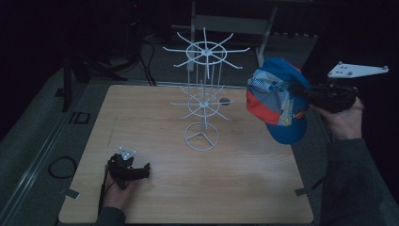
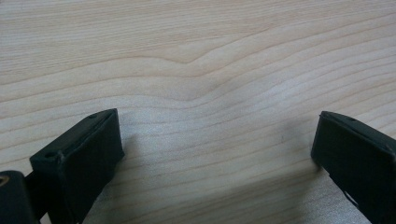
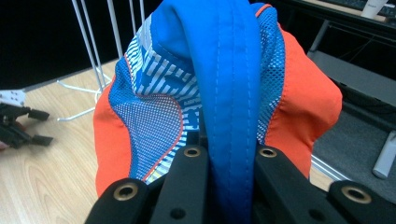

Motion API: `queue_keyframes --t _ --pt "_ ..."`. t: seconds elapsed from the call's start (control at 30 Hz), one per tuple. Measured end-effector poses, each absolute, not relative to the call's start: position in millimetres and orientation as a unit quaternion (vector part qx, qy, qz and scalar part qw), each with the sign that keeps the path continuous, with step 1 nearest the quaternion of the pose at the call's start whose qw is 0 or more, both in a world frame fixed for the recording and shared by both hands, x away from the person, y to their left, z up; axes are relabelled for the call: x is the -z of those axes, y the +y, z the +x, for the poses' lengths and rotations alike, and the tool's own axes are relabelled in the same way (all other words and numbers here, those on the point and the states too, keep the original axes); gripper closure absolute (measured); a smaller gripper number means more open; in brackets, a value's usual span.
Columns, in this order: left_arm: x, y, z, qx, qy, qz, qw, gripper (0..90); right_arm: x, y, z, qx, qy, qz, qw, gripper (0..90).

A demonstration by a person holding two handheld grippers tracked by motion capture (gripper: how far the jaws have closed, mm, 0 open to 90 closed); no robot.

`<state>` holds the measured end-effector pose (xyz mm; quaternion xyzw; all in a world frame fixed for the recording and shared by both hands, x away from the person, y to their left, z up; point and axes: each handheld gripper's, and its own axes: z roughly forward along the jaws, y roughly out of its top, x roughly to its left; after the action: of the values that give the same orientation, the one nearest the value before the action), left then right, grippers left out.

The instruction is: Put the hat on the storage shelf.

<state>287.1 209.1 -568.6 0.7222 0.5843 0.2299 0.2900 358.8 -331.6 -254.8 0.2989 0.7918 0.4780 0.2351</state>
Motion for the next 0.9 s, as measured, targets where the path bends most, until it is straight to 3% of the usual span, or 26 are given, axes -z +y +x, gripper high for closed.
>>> queue_keyframes --t 0.9 --pt "568 209 287 -0.23 0.584 0.723 0.289 2.4 227 -333 360 -0.504 0.773 0.296 0.247 88.4"
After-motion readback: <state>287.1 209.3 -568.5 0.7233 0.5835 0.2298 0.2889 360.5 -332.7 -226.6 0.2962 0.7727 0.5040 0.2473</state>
